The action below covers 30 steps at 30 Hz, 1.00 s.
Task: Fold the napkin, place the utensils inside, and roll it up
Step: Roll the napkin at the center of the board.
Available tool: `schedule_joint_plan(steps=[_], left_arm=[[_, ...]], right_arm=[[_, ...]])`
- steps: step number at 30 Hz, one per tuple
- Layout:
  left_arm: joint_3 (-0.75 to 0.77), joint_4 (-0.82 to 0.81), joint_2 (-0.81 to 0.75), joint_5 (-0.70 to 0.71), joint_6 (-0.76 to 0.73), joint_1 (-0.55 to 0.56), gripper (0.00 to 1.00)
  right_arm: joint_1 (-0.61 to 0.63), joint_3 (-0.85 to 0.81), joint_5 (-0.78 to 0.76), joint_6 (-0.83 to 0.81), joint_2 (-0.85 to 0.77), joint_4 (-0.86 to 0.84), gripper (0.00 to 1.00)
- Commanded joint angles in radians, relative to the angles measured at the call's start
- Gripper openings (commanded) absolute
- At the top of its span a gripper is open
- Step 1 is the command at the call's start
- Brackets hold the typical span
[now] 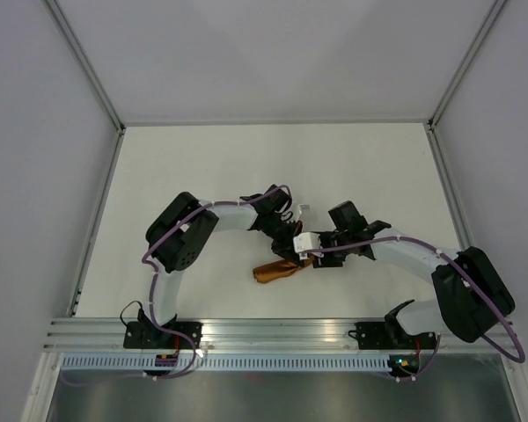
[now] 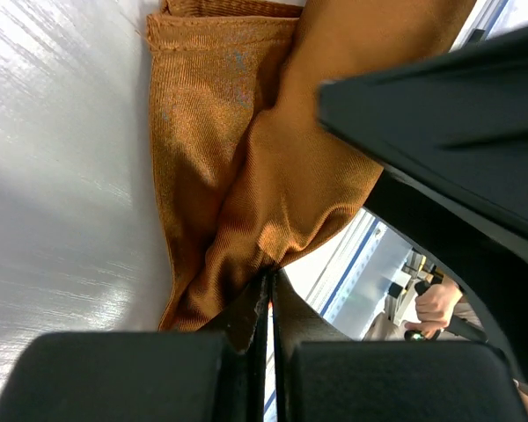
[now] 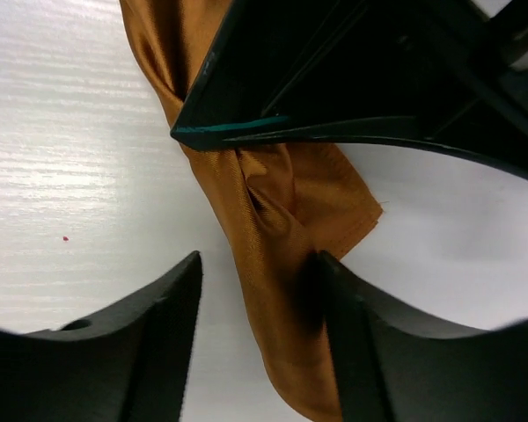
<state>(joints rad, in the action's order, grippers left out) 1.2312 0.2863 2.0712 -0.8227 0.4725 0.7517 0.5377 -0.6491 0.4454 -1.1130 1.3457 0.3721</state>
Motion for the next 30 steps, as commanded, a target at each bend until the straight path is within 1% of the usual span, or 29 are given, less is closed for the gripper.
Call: schedule_joint_plan(steps=[1, 3, 4, 5, 6, 7, 9, 10, 11, 12, 13, 14, 15, 16, 17, 18, 19, 20, 21, 23, 24, 25, 26, 28, 30], left_arm=[[0.007, 0.105, 0.03, -0.001, 0.086, -0.006, 0.02], [0.007, 0.103, 0.026, -0.001, 0.087, -0.009, 0.02], [0.005, 0.099, 0.023, -0.001, 0.089, -0.009, 0.02], [-0.004, 0.093, 0.017, 0.002, 0.101, -0.012, 0.05], [-0.012, 0.074, 0.009, 0.007, 0.107, -0.014, 0.08], [-0.021, 0.061, -0.012, 0.025, 0.118, -0.014, 0.11], [-0.073, 0.007, -0.048, 0.031, 0.164, -0.02, 0.18], [-0.093, -0.056, -0.089, 0.046, 0.182, -0.023, 0.22], [-0.131, -0.087, -0.111, 0.057, 0.21, -0.023, 0.27], [-0.15, -0.151, -0.134, 0.088, 0.221, -0.023, 0.3], [-0.169, -0.177, -0.187, 0.114, 0.228, -0.025, 0.32], [-0.208, -0.2, -0.216, 0.147, 0.23, -0.025, 0.36], [-0.223, -0.225, -0.247, 0.178, 0.226, -0.025, 0.37], [-0.24, -0.266, -0.302, 0.245, 0.222, -0.026, 0.39], [-0.278, -0.289, -0.334, 0.278, 0.225, -0.026, 0.43], [-0.297, -0.332, -0.362, 0.339, 0.224, -0.025, 0.44], [-0.314, -0.387, -0.388, 0.377, 0.221, -0.025, 0.45], [-0.35, -0.415, -0.446, 0.41, 0.204, -0.026, 0.45], [-0.364, -0.43, -0.47, 0.492, 0.192, -0.025, 0.45], [-0.398, -0.489, -0.537, 0.565, 0.091, -0.009, 0.45], [-0.409, -0.502, -0.557, 0.68, 0.046, 0.007, 0.45], [-0.42, -0.525, -0.569, 0.712, 0.005, 0.021, 0.45], [-0.459, -0.609, -0.579, 0.732, -0.087, 0.052, 0.45], [-0.507, -0.674, -0.594, 0.877, -0.2, 0.115, 0.46], [-0.519, -0.731, -0.568, 0.921, -0.231, 0.124, 0.48]], right_arm=[[0.002, -0.03, -0.01, -0.031, 0.041, -0.022, 0.57], [0.004, -0.055, -0.007, -0.031, 0.082, -0.01, 0.51], [0.002, -0.064, 0.001, -0.031, 0.096, -0.004, 0.45], [-0.001, -0.087, 0.012, -0.031, 0.122, 0.019, 0.29], [-0.013, -0.101, 0.041, -0.031, 0.138, 0.031, 0.24], [-0.022, -0.118, 0.058, -0.034, 0.153, 0.068, 0.16], [-0.048, -0.19, 0.094, -0.054, 0.213, 0.118, 0.11], [-0.077, -0.22, 0.131, -0.07, 0.239, 0.19, 0.09], [-0.093, -0.292, 0.15, -0.102, 0.3, 0.232, 0.09], [-0.123, -0.332, 0.18, -0.125, 0.335, 0.279, 0.08], [-0.139, -0.374, 0.193, -0.151, 0.371, 0.382, 0.08], [-0.148, -0.452, 0.202, -0.171, 0.444, 0.428, 0.08], [-0.169, -0.49, 0.211, -0.209, 0.479, 0.473, 0.08], [-0.177, -0.527, 0.217, -0.225, 0.55, 0.558, 0.08], [-0.183, -0.596, 0.219, -0.235, 0.584, 0.595, 0.08], [-0.191, -0.631, 0.217, -0.263, 0.619, 0.632, 0.08], [-0.194, -0.664, 0.217, -0.272, 0.686, 0.704, 0.08], [-0.196, -0.728, 0.219, -0.284, 0.717, 0.741, 0.08], [-0.2, -0.759, 0.217, -0.297, 0.749, 0.81, 0.08], [-0.203, -0.84, 0.222, -0.314, 0.832, 0.867, 0.08], [-0.208, -0.865, 0.225, -0.315, 0.855, 0.907, 0.08], [-0.208, -0.886, 0.226, -0.315, 0.897, 0.925, 0.08], [-0.211, -0.929, 0.227, -0.314, 0.918, 0.939, 0.09], [-0.217, -0.986, 0.233, -0.303, 0.972, 0.99, 0.09], [-0.217, -1.011, 0.224, -0.269, 0.997, 0.995, 0.1]])
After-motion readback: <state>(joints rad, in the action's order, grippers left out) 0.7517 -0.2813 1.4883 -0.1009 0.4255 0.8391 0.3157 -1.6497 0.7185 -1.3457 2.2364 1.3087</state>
